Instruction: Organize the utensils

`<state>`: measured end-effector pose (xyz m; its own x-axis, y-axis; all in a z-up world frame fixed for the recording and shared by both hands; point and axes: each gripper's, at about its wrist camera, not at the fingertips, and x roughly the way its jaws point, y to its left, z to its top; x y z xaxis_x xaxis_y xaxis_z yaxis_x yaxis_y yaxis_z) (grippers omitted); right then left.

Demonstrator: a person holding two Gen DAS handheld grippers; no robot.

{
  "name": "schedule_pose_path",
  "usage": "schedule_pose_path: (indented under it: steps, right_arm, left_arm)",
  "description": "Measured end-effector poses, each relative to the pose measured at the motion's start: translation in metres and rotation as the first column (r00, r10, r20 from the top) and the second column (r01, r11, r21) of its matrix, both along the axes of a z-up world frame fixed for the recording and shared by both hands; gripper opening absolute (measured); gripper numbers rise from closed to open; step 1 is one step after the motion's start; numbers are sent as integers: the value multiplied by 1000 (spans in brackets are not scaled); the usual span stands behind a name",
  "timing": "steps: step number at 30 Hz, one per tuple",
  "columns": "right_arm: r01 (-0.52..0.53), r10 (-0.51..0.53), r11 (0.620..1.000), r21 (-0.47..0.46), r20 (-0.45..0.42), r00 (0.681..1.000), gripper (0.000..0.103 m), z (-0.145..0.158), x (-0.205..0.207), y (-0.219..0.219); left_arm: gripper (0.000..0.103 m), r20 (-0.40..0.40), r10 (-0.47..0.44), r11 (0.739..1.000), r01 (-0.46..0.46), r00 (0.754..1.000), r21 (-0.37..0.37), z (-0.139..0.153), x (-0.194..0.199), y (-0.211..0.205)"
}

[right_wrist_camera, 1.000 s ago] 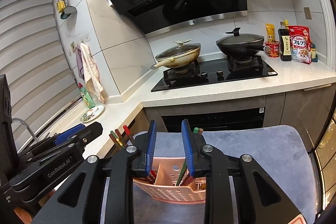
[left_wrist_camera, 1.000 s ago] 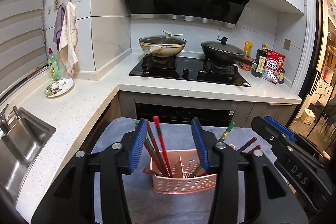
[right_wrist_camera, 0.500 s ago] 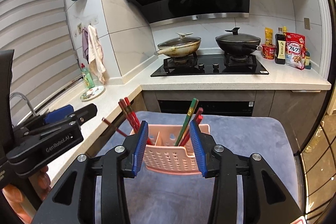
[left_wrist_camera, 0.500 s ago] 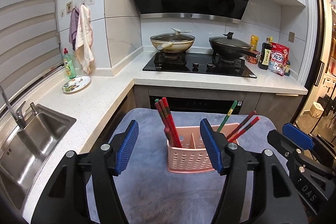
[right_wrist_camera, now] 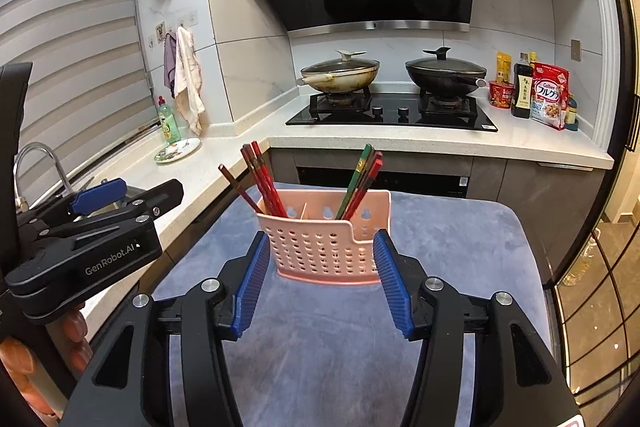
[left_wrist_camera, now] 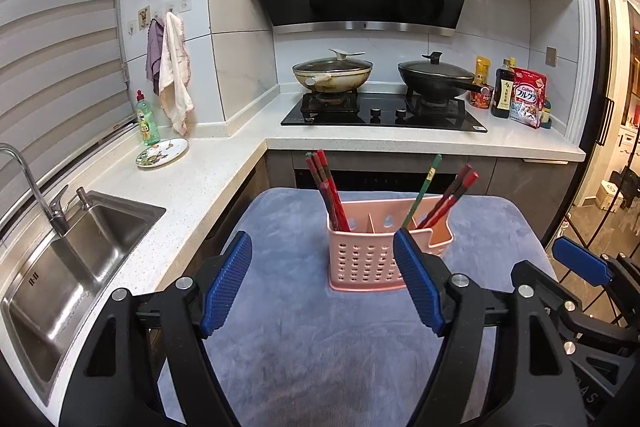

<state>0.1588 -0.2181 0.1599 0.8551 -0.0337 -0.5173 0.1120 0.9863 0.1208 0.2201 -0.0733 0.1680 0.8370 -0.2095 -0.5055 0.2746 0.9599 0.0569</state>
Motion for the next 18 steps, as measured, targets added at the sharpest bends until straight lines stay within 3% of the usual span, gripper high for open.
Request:
schedule_pose_path:
  steps: [18]
  right_arm:
    - [28, -30, 999, -40, -58, 998, 57, -28, -30, 12]
  left_arm:
    - [81, -55, 2, 1000, 0, 998, 25, -37, -29, 0]
